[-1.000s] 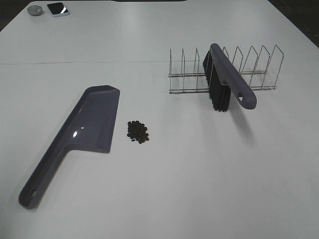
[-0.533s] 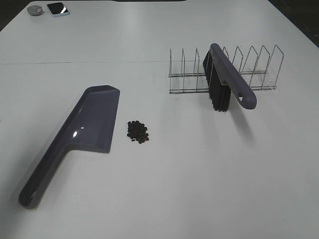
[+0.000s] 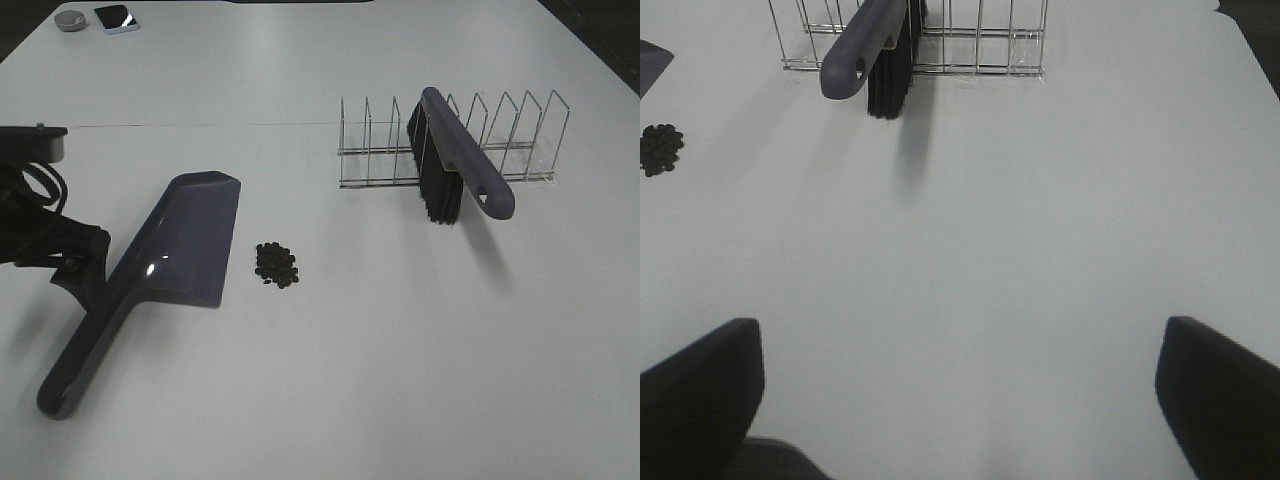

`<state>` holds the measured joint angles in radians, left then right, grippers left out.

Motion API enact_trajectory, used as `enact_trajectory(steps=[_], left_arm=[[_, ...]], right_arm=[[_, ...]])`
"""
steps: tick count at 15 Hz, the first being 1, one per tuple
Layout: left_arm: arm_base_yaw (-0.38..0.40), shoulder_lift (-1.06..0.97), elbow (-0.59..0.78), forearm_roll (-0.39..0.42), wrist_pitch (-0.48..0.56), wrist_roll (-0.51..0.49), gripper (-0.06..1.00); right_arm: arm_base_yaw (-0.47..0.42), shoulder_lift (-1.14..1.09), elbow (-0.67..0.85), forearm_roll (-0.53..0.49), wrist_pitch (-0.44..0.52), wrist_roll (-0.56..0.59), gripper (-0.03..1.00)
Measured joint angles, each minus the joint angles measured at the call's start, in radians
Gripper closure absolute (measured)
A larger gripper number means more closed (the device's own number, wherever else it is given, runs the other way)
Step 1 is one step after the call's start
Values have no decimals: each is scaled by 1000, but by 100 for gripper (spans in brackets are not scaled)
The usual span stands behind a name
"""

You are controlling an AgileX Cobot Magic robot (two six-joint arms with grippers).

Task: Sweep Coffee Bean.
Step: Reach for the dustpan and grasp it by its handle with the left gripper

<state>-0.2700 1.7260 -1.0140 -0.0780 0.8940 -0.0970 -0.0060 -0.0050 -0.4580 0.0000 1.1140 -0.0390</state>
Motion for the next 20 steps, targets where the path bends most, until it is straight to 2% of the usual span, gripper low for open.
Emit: enact_trajectory(steps=[6, 8, 12, 17, 19, 20], left_arm=[[-9, 168, -35, 9, -109, 8, -3], [-45, 250, -106, 17, -110, 8, 2], [-63, 310, -128, 18, -126, 3, 8], [-64, 324, -134, 32, -161, -3, 19], [-64, 325, -137, 33, -177, -3, 28], [-64, 325, -138, 34, -179, -3, 37]], right_arm=[[0, 0, 0, 0, 0, 0, -2], [0, 0, 0, 0, 0, 0, -2], [0, 0, 0, 0, 0, 0, -2], [0, 0, 0, 0, 0, 0, -2], [0, 0, 0, 0, 0, 0, -2], [0, 0, 0, 0, 0, 0, -2]])
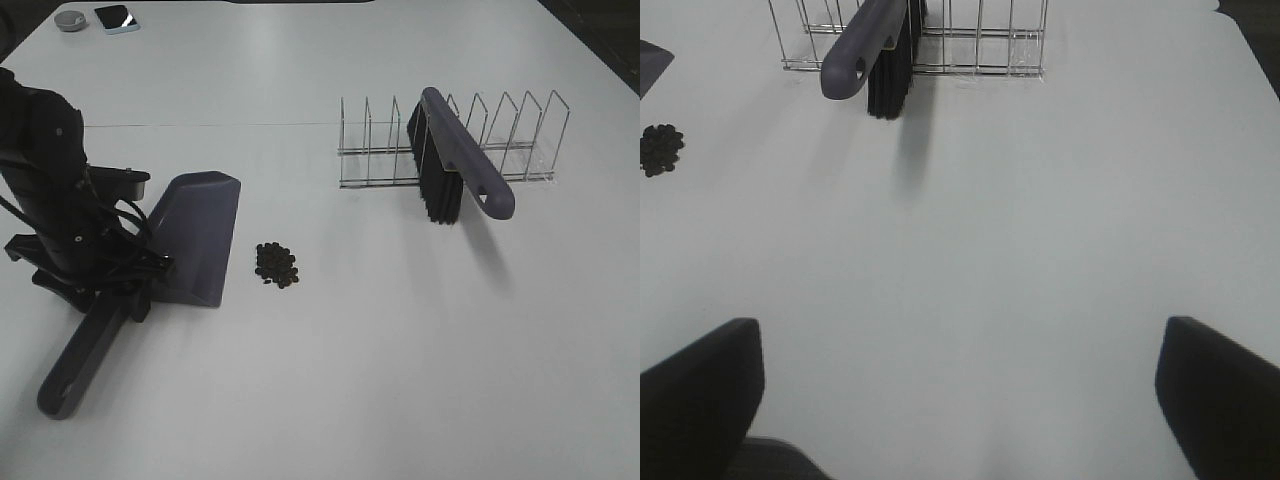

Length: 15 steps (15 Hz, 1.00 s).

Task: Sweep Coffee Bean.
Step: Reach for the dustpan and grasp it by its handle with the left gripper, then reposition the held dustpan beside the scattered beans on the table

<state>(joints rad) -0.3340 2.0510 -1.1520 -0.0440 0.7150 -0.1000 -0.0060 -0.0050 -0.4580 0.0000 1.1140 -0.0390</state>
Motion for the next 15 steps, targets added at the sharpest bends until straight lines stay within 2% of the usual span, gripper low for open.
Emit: enact_trajectory(steps=[2, 3, 10, 12, 15], left_arm=[[0, 1, -1, 1, -5, 0, 57], [0, 1, -1, 0, -6, -1, 60], [0, 1, -1, -42, -26, -1, 60], [0, -2, -1, -30, -20, -1, 60], [0, -18, -1, 12, 43, -1, 60]], right_arm=[[0, 0, 0, 0, 0, 0, -2], [0, 0, 0, 0, 0, 0, -2], [0, 0, 0, 0, 0, 0, -2], [0, 0, 0, 0, 0, 0, -2], [0, 0, 0, 0, 0, 0, -2]])
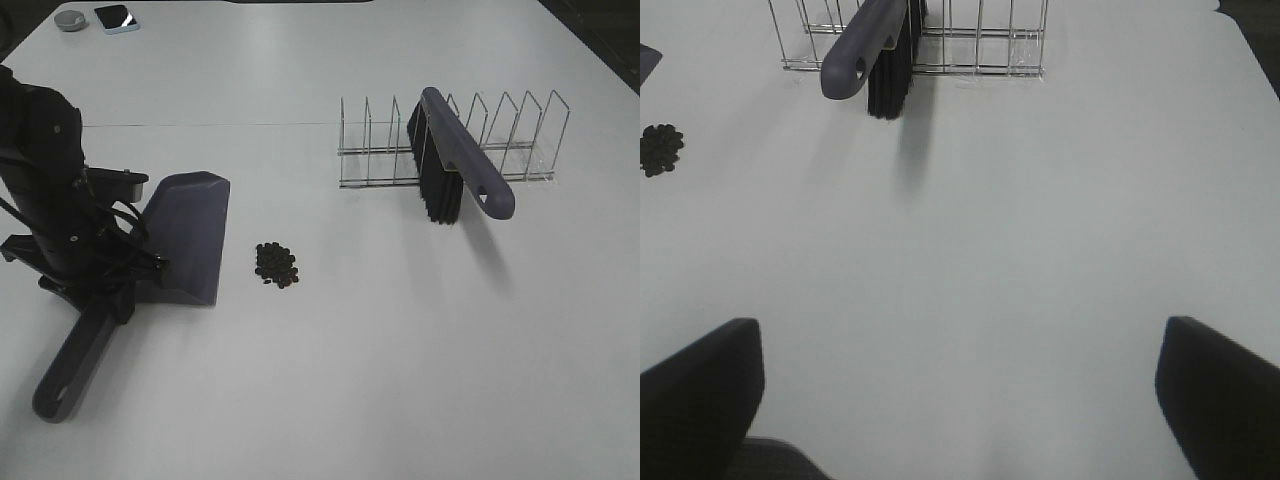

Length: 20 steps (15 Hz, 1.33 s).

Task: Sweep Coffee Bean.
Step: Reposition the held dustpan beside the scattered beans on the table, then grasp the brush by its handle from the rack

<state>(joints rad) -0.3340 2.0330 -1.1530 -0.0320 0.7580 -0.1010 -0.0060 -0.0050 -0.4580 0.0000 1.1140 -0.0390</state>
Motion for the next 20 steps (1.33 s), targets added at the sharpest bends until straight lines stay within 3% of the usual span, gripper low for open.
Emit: enact_trajectory(steps=[4, 8, 16, 20], left_arm=[[0, -27, 0, 23, 39, 0, 60], [0, -70, 3, 32, 51, 0, 60], [0, -108, 5, 32, 65, 0, 60], [0, -108, 5, 32, 63, 0, 60]], right_arm=[[0, 0, 0, -9, 0, 0, -2], [0, 24, 0, -113, -12, 0, -2], [0, 46, 4, -106, -17, 0, -2], [0, 183, -53, -57, -14, 0, -2]])
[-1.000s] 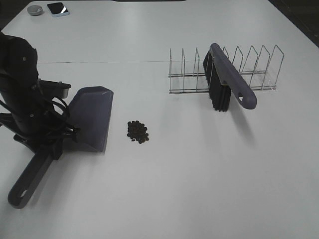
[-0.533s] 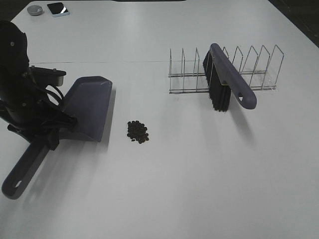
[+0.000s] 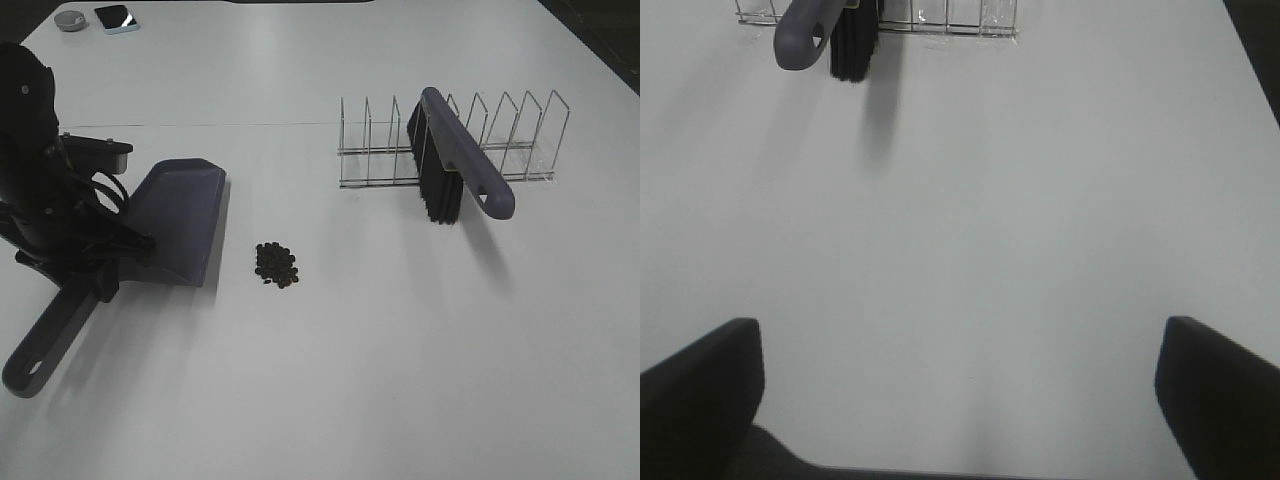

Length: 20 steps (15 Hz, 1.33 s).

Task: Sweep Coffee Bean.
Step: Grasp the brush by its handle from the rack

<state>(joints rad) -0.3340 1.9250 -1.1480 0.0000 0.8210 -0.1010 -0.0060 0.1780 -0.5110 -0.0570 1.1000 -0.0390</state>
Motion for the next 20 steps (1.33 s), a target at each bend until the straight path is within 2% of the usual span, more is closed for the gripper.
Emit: enact_trajectory(steps=[6, 11, 14, 15, 20], left_arm=[[0, 0, 0, 0, -5, 0, 60], [0, 0, 0, 0, -5, 0, 60], [0, 0, 0, 0, -5, 0, 60], [0, 0, 0, 0, -5, 0, 60], [0, 0, 0, 0, -5, 0, 60]], right_arm=[[0, 508, -300, 32, 6, 0, -2], [0, 1025, -613, 72, 84, 0, -2], [0, 1214, -745, 87, 112, -22, -2], [0, 1344, -829, 123, 120, -54, -2], [0, 1628, -1098, 177, 121, -78, -2]])
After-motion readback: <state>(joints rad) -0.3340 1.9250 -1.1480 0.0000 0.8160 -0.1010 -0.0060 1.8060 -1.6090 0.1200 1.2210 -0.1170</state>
